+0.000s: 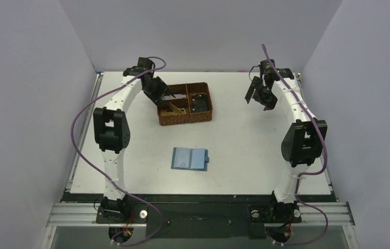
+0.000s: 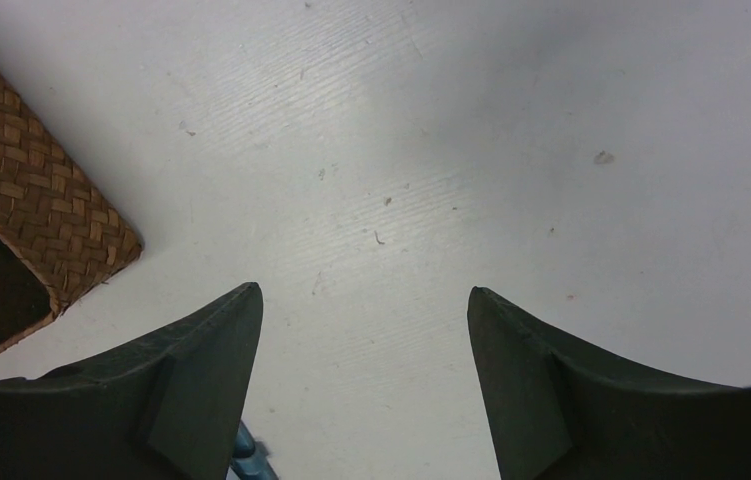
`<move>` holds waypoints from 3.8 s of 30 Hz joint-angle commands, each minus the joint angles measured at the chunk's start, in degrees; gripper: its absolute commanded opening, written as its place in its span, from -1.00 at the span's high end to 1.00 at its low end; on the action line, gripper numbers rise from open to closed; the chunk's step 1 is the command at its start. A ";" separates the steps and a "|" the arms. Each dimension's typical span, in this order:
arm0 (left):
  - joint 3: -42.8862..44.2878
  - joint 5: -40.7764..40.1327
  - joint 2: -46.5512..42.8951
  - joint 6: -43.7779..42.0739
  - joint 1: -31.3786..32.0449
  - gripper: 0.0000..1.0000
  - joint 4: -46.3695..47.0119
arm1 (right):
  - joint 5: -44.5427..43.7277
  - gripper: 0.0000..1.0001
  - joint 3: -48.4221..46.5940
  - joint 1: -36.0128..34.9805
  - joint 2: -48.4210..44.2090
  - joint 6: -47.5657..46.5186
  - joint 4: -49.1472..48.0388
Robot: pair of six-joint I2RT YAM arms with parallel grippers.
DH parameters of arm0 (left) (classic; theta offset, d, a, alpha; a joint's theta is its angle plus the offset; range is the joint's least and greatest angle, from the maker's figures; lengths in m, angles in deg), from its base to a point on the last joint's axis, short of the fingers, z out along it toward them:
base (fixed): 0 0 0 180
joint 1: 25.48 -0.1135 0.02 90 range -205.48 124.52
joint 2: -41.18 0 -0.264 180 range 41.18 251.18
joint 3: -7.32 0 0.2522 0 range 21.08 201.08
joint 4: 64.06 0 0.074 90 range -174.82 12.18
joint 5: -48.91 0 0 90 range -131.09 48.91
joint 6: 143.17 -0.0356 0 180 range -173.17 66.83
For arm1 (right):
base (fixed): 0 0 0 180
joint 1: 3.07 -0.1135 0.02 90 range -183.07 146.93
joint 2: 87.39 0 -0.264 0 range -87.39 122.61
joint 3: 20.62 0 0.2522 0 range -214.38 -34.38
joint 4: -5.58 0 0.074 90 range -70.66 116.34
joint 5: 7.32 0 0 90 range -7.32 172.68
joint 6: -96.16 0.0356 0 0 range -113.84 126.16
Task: Take the credit cards out of the card holder
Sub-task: Place the credit card in the storage box, then remove the credit card from the card holder.
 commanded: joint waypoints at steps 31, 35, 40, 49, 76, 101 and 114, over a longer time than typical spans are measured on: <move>-58.03 -4.38 -51.61 -13.27 5.61 0.05 18.43 | -10.50 -0.43 21.77 -37.62 -19.32 13.50 -13.80; -61.99 -4.93 -54.78 -14.53 5.88 0.06 19.07 | -13.91 -0.43 23.35 -44.53 -19.13 16.21 -16.92; -68.94 -4.70 -60.91 -15.89 6.36 0.06 22.09 | -18.47 -0.43 25.73 -51.28 -17.34 18.64 -21.61; -75.08 -4.59 -67.13 -17.63 6.80 0.06 25.21 | -19.51 -0.42 31.37 -55.39 -13.20 22.50 -31.02; -81.16 -6.46 -70.74 -15.33 7.01 0.06 28.02 | -20.02 -0.29 29.49 -57.08 -0.38 21.72 -34.47; -82.33 -6.01 -69.05 -14.79 8.11 0.06 30.21 | -16.75 0.24 34.72 -55.85 -0.65 21.46 -37.33; -81.87 -7.49 -65.54 -12.83 12.89 0.06 33.00 | -7.67 1.00 45.44 -51.09 -6.09 20.60 -48.50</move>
